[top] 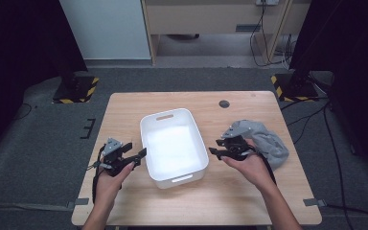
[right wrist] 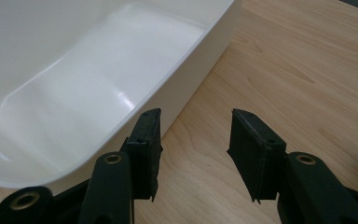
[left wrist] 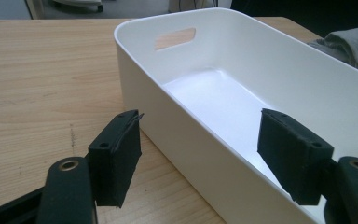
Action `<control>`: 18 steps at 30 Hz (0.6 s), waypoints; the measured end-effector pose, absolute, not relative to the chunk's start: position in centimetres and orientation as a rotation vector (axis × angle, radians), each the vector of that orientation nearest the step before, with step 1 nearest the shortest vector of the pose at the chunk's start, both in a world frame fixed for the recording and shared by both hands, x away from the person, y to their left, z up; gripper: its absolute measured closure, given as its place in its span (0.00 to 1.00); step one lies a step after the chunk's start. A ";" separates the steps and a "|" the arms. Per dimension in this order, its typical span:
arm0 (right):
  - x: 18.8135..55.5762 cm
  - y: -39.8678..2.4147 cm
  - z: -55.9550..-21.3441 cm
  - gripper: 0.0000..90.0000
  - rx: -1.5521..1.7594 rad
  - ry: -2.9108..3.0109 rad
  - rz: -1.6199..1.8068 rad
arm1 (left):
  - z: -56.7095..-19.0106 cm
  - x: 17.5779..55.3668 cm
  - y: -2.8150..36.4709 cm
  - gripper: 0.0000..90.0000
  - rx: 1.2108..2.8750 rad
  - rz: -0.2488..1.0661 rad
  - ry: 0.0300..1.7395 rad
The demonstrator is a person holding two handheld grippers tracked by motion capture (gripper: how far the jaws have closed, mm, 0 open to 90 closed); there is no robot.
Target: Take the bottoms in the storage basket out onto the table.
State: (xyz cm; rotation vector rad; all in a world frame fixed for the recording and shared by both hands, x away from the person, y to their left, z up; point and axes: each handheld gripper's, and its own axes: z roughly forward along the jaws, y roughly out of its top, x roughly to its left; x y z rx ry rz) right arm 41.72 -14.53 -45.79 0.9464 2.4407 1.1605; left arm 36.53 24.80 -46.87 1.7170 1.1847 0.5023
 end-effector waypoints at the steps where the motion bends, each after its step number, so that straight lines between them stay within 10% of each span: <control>1: 41.7 -14.2 -45.9 0.60 0.937 2.450 1.163 | -47.0 36.6 24.7 0.34 1.725 0.502 1.192; 18: 41.1 -13.4 -46.5 0.54 0.937 2.409 1.166 | -47.1 37.7 24.4 0.52 1.855 0.512 1.245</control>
